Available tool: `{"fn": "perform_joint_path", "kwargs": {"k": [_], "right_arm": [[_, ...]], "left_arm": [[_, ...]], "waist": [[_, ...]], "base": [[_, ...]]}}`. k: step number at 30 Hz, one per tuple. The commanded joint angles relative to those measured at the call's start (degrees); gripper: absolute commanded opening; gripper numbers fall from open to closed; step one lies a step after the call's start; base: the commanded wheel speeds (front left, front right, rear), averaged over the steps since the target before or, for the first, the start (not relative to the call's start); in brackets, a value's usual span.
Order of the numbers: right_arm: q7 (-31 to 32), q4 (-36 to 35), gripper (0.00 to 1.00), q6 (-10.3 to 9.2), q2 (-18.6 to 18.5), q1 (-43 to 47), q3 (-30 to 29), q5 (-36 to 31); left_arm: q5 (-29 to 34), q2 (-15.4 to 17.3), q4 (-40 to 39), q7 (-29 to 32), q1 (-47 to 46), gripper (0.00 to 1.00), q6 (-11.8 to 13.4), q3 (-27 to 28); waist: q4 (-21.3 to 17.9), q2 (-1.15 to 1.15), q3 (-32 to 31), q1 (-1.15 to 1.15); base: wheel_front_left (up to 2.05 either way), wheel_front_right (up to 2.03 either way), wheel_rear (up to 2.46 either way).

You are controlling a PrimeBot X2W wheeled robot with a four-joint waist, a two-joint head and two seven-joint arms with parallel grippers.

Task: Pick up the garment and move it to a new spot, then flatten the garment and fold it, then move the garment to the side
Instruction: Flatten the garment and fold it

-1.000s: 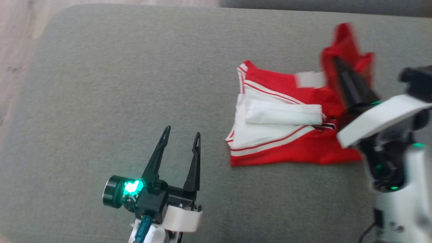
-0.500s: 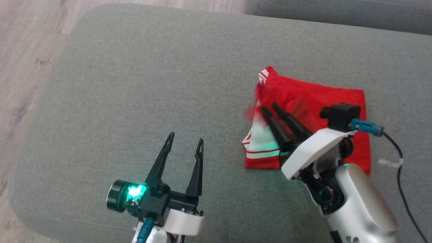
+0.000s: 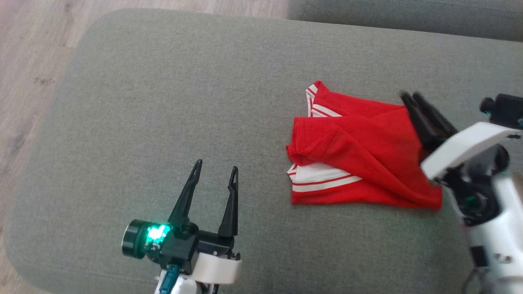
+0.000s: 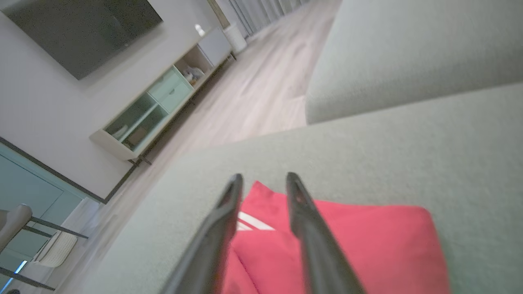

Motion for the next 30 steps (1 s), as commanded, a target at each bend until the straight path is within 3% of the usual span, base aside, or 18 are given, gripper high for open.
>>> {"fn": "perform_joint_path", "kwargs": {"k": [1,6,13,23,28,29,30], "right_arm": [[3.5,-0.22,0.0,-0.04,-2.34,-0.12,0.49,3.44],[18.02,5.73,0.0,-0.04,-7.34,-0.95,1.67,17.87],[27.14,6.14,0.0,-0.04,-10.54,0.42,7.18,24.29],[32.55,-3.3,0.0,-0.04,-11.21,7.24,14.19,31.05],[23.57,-12.75,0.0,-0.04,-13.31,11.81,13.37,28.59],[19.96,-14.48,0.24,-0.04,-13.93,12.56,13.18,26.54],[15.55,-15.52,1.0,-0.04,-14.26,13.42,12.55,24.3]], "left_arm": [[0.92,-0.45,-2.14,-0.29,-0.82,1.0,-0.07,2.23],[1.21,-0.56,-1.67,-0.29,-1.02,1.0,-0.8,1.94],[0.95,-0.64,-1.03,-0.29,-1.18,1.0,-1.17,1.88],[0.8,-0.7,-0.83,-0.29,-0.96,1.0,-0.98,2.16],[1.07,-0.71,-1.53,-0.29,-0.34,1.0,-0.9,2.87],[1.0,-0.71,-1.91,-0.29,-0.09,1.0,-0.74,3.21],[0.83,-0.71,-2.23,-0.29,0.29,1.0,-0.54,3.63]], "waist": [[-0.09,0.0,0.07,0.0],[0.25,0.0,0.24,0.0],[1.0,0.0,0.68,0.0],[0.22,0.0,0.1,0.0],[-0.45,0.0,-0.61,0.0],[-0.69,0.0,-0.8,0.0],[-1.0,0.0,-1.04,0.0]], "base": [[0.0,0.0,0.0],[0.0,0.0,0.0],[0.0,0.0,0.0],[0.0,0.0,0.0],[0.0,0.0,0.0],[0.0,0.0,0.0],[0.0,0.0,0.0]]}}
